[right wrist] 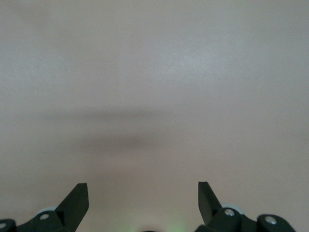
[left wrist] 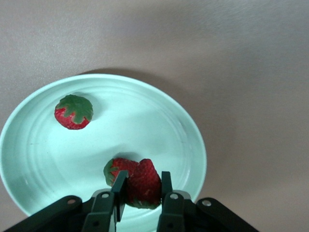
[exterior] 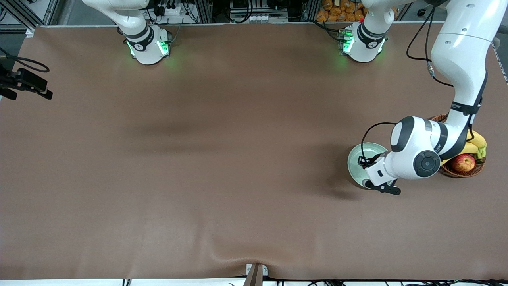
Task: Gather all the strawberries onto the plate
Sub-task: 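Lower the strawberry onto the plate and open the left gripper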
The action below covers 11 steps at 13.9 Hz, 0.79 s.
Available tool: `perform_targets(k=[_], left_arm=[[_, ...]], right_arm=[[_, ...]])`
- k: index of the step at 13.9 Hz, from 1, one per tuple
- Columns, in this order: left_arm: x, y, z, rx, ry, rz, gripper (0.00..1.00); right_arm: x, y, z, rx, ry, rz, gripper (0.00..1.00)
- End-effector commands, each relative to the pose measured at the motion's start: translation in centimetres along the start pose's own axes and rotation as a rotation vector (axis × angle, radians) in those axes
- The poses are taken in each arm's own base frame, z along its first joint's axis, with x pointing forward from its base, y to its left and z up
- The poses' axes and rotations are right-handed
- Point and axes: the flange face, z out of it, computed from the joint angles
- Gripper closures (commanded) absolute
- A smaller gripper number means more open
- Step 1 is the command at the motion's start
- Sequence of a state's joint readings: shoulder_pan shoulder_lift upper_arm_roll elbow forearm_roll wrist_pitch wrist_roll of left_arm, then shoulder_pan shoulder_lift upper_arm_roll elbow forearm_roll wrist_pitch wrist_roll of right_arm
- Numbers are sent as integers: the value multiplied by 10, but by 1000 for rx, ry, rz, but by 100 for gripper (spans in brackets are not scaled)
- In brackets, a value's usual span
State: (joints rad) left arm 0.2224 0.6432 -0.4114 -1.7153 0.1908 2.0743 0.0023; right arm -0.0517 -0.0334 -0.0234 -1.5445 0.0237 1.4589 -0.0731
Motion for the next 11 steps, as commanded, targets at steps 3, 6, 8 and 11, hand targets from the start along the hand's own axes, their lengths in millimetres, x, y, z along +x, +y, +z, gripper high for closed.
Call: perform_targets(k=[3,6,8,11], left_arm=[[6,-4,-7,42,45,15,0],[11,0,-47,63,103,-11,0],[2,2,-89,87,147,-30,0],[-22,8,-163,137,190,-44,0]], right_arm=[[-4,-2,-3,0,-8,-2,0],[-5,-1,-2,0,-14,-1,0],[-5,-1,-2,0,-14,-1,0],[-5,1,-3,1,-12,2,0]])
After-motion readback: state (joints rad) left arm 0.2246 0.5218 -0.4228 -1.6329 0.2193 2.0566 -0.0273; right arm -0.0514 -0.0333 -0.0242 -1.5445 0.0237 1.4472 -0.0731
